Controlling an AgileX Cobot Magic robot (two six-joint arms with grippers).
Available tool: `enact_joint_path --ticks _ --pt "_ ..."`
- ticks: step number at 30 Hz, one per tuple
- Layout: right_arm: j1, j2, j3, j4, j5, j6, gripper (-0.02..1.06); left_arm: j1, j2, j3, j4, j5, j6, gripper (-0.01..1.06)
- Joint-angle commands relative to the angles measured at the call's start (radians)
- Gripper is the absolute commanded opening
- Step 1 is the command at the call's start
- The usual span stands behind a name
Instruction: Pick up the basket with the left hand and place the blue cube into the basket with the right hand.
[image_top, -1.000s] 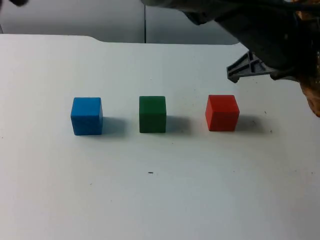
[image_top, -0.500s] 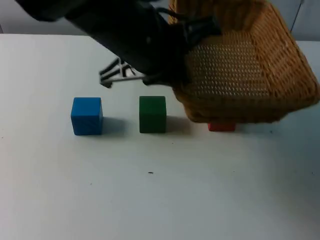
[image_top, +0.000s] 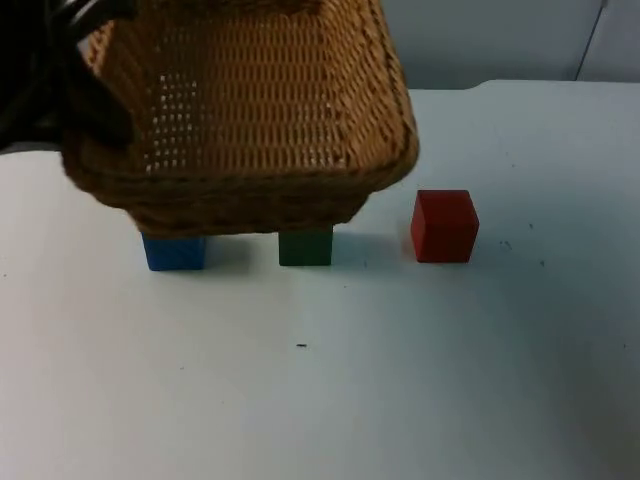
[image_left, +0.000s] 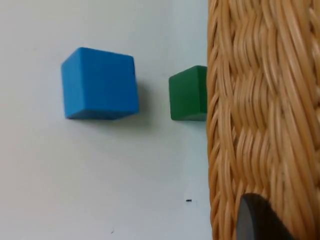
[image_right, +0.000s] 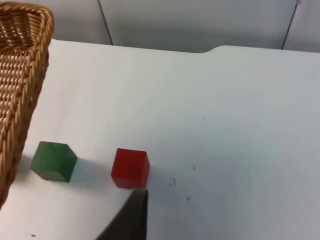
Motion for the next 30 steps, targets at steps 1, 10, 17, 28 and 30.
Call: enact_joint_path --ticks 1,10,17,28,30 --pt "-0.005 0.002 -0.008 0.061 -0.010 -0.054 1.04 0.082 -0.072 0.042 -0.060 0.056 0.077 0.00" --pt "0.088 0.004 -0.008 0.097 -0.008 -0.096 1.04 0.425 -0.135 0.118 -0.069 0.347 0.243 0.00" --pt "0.253 0.073 -0.008 0.088 -0.046 -0.092 1.04 0.425 -0.135 0.114 0.045 0.403 0.264 0.00" --pt "0.454 0.299 -0.008 0.066 -0.204 -0.094 1.04 0.585 -0.135 0.114 0.085 0.475 0.316 0.00" --pt "0.473 0.340 -0.010 0.063 -0.218 -0.106 1.04 0.615 -0.135 0.114 0.090 0.479 0.320 0.00"
